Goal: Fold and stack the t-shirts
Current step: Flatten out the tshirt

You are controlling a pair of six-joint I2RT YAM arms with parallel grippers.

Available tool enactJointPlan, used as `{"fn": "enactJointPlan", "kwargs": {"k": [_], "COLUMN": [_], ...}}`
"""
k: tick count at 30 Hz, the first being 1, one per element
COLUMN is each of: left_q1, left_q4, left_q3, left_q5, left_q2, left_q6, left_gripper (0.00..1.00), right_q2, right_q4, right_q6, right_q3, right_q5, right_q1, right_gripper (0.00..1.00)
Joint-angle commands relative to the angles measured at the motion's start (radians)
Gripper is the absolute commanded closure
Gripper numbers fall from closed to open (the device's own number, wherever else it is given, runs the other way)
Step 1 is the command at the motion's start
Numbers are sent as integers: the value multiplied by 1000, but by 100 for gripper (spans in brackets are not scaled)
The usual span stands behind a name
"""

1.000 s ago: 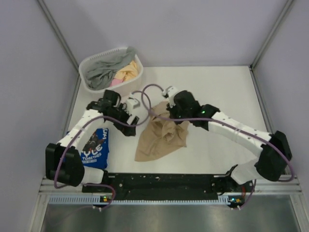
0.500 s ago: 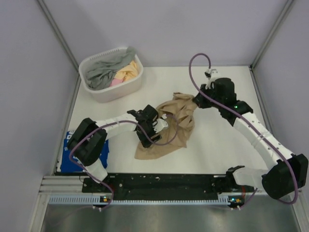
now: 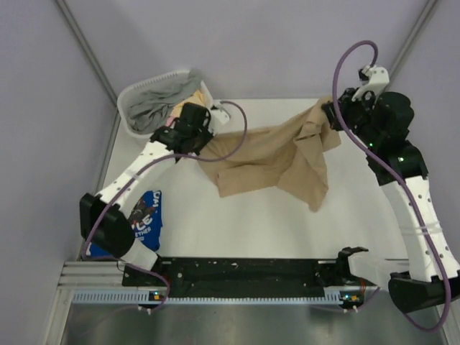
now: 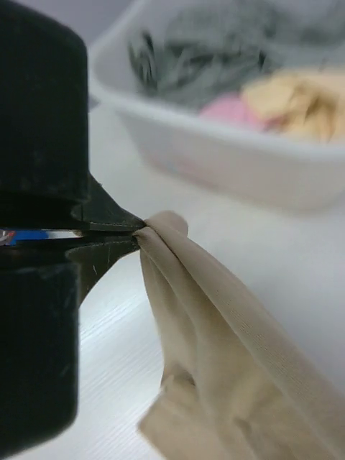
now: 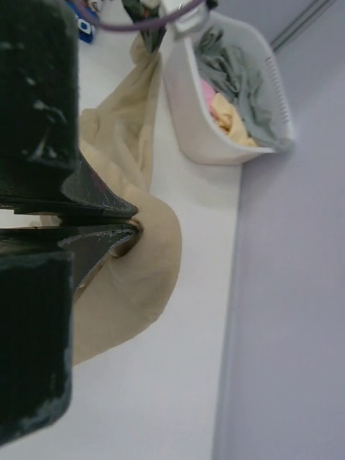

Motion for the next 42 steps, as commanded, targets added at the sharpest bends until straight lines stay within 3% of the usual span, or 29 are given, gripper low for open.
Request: {"fn": "enactJointPlan", "kwargs": {"k": [1, 8, 14, 18, 23, 25, 28, 30, 32, 35, 40, 42], "left_q1": [30, 28, 34, 43, 56, 59, 70, 76, 73, 57, -19, -64], "left_q4": [-143, -433, -509, -438, -200, -78, 71, 155, 177, 87, -15, -106], "left_q3": [226, 487, 659, 593, 330, 238, 216, 231, 248, 222, -32, -126], "left_q5": [-18, 41, -33, -15, -5, -47, -137, -206, -248, -162, 86, 248], "left_q2": [-186, -296, -314, -291, -218, -159, -31, 54, 114, 74, -163, -248], "left_q6": [61, 52, 55, 78, 134, 160, 196, 236, 267, 238, 256, 272], "left_gripper": [100, 100, 100, 100, 100, 91, 56, 37, 26, 23, 24, 27], "right_q2": [-141, -324, -350, -281, -98, 5, 178, 306, 404, 380, 207, 126], "right_q4": [-15, -64, -86, -78, -29, 9, 45, -27, -188, -231, -216, -198], "right_q6": [-96, -187, -155, -146, -150, -165, -178, -158, -138, -113, -34, 82], "right_q3": [155, 196, 228, 163, 49, 12, 13, 81, 170, 100, -162, -267], "right_q5": [58, -44, -115, -14, 29, 22, 49, 57, 60, 127, 350, 451], "right_q1": [-8, -8, -9, -9, -8, -11, -26, -40, -39, -39, -42, -42], "right_gripper": [100, 100, 100, 100, 100, 100, 98, 41, 11, 2, 1, 1]}}
